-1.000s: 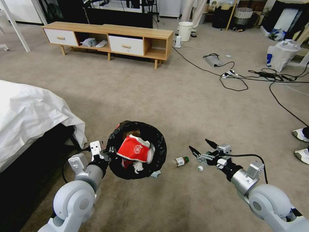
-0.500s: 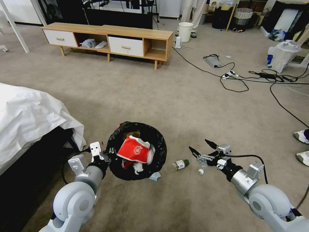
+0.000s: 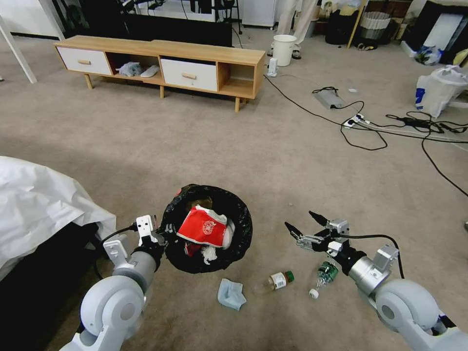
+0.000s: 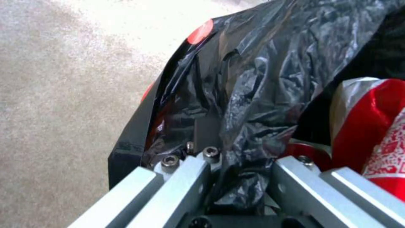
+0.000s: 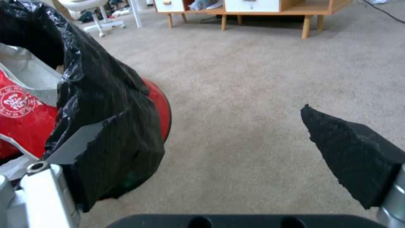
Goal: Pick up the trash bin and place the garbage on the floor into it.
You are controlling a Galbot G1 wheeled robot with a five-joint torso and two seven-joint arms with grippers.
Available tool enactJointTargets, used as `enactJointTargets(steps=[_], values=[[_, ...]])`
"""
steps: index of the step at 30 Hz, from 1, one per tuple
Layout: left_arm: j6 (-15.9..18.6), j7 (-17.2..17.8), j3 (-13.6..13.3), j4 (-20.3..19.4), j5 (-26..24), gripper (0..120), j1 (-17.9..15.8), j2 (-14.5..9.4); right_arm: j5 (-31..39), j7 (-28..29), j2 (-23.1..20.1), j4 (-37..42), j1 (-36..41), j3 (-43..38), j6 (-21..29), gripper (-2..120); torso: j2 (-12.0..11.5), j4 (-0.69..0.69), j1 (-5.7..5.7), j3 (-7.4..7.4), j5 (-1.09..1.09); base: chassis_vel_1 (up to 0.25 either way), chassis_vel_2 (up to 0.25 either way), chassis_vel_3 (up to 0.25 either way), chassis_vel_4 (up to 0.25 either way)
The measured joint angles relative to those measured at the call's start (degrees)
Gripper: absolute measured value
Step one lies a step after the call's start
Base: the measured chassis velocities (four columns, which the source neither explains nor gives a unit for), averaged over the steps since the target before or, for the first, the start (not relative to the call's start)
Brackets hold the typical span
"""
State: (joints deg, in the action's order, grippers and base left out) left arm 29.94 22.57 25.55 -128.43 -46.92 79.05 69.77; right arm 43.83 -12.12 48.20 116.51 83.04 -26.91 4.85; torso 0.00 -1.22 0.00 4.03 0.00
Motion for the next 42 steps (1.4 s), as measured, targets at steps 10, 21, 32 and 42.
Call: enactJointTargets(steps=[10,21,32,42], values=[[0.0,-0.1,-0.1,0.0,0.4,0,0.1,0.2,-0.8,0.5,-0.2,-0.5,-0.3,0.4,-0.1,100,0.0,0.01,0.00,0.00,0.00,0.006,-0.017,-0.011,0.011],[0.2,0.3,0.5,1.5,2.3,0,0.0,1.1,-2.5,2.6,-2.6,-4.4,-4.5,6.0,0.5,100,0.0,0.01,0.00,0.01,0.00,0.000,0.000,0.000,0.000],[0.4,1.6,4.8,3.3,3.4,0,1.6,2.4,-1.8,3.8,-2.7,-9.2,-10.9,15.5,1.3,100,0.0,0.01,0.00,0.01,0.00,0.000,0.000,0.000,0.000],[0.4,1.3,5.8,4.8,3.4,0,0.6,2.9,0.1,6.0,-1.1,-13.1,-19.2,24.4,2.3,100,0.0,0.01,0.00,0.01,0.00,0.000,0.000,0.000,0.000]])
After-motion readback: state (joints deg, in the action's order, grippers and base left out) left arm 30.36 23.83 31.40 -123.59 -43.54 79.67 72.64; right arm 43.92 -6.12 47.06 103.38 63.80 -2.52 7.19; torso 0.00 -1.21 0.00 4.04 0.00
